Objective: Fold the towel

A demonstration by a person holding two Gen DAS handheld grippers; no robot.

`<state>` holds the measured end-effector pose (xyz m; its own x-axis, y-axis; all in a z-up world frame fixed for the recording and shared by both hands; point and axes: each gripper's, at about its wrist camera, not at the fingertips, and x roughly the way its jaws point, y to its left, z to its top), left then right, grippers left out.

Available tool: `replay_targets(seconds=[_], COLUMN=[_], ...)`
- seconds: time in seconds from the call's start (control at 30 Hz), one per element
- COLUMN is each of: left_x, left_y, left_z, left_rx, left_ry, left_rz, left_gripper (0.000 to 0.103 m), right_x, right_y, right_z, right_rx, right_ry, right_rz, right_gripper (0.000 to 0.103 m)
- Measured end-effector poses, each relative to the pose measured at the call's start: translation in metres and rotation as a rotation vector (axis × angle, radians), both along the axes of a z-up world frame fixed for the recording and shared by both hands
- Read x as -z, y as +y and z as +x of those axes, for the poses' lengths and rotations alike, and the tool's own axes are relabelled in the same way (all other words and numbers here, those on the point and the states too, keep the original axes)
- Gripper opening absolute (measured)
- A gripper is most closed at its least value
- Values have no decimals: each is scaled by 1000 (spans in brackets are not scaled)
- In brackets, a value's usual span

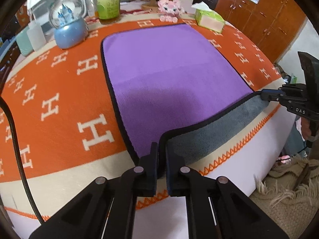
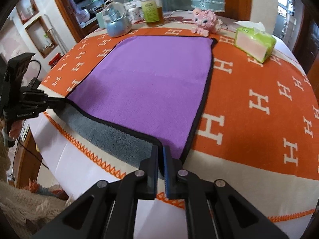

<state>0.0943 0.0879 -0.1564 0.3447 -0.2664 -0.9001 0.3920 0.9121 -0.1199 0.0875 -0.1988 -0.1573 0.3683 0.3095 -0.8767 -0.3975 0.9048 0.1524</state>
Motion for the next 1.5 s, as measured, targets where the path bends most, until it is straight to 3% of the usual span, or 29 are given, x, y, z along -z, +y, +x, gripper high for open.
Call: replay_targets(seconds=[0.33, 0.77, 1.1, 1.5], left_x=[-37, -34, -3, 26], left_y=[6, 1, -14, -21], left_z=[28, 150, 223, 256], left_rx=[-99, -289, -382, -473], left_ry=[-148, -250, -248, -224], left_rz=[26, 55, 132, 171], left_gripper=[4, 4, 5, 5], right_x=[-33, -46, -24, 5], right_y=[-6, 6, 18, 27], right_z=[29, 142, 215, 256], right_rx=[86, 194, 279, 323], right_ry=[-120, -266, -281, -253], right_rz=[10, 14, -27, -75], right_gripper=[4, 4, 4, 4])
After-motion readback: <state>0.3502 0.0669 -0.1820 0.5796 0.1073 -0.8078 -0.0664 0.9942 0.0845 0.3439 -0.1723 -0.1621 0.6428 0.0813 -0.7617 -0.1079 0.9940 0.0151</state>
